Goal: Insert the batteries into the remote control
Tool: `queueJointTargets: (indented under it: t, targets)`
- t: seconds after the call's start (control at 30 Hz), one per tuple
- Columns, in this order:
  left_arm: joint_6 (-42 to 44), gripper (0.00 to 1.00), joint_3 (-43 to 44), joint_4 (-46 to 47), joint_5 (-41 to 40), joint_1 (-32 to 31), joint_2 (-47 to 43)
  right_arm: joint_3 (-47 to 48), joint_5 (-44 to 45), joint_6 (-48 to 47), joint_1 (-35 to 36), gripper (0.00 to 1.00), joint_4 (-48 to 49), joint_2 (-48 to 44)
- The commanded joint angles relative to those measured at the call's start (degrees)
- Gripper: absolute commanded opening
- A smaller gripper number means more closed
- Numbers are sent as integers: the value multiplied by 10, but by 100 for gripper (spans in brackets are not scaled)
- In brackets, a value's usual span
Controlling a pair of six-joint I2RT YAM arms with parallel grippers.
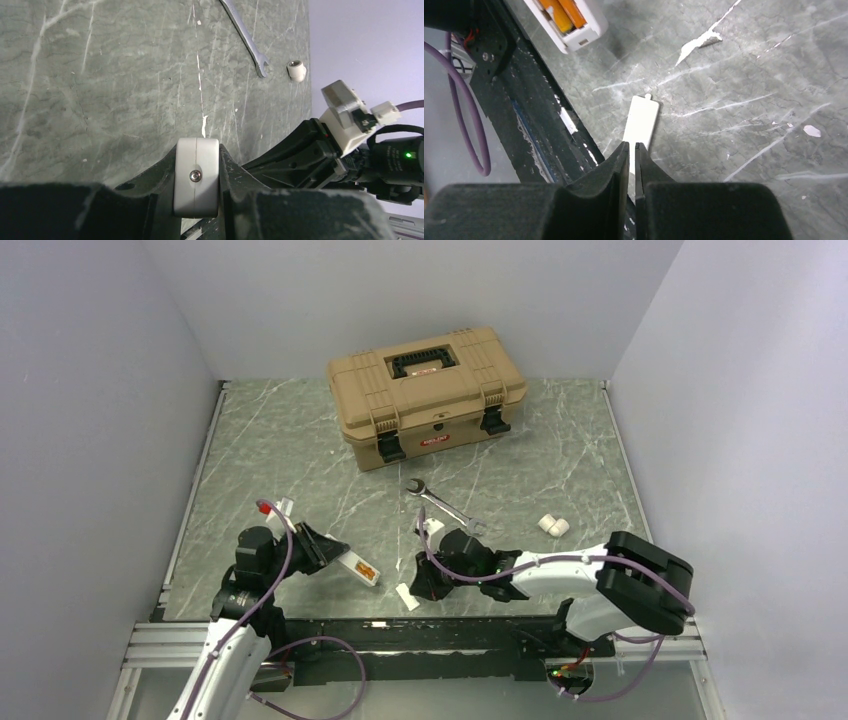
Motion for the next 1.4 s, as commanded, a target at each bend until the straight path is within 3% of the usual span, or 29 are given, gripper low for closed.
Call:
queueJointTargets:
  t: [0.0,0.13,0.27,0.4,0.5,0.7,1.03,1.37]
  targets:
    - [6,0,24,12,5,4,-10,14,-45,-17,-14,12,39,27]
    - [6,0,23,9,6,4,-12,25,-28,-23,-20,19,14,40]
    - [5,0,23,7,6,4,-15,30,5,-27,-26,35,-14,27]
    - [3,0,22,9,7,4,-17,41,26,-31,-26,43,-50,0]
    - [3,0,24,9,6,4,-17,60,46,-31,-17,43,-94,-2]
    - [3,0,23,9,5,4,-16,96,172,-15,70,50,-178,-12]
    - [4,0,27,8,4,4,-13,190,304,21,152,63,-291,76]
    - [4,0,25,8,3,4,-13,203,309,25,171,61,-314,108]
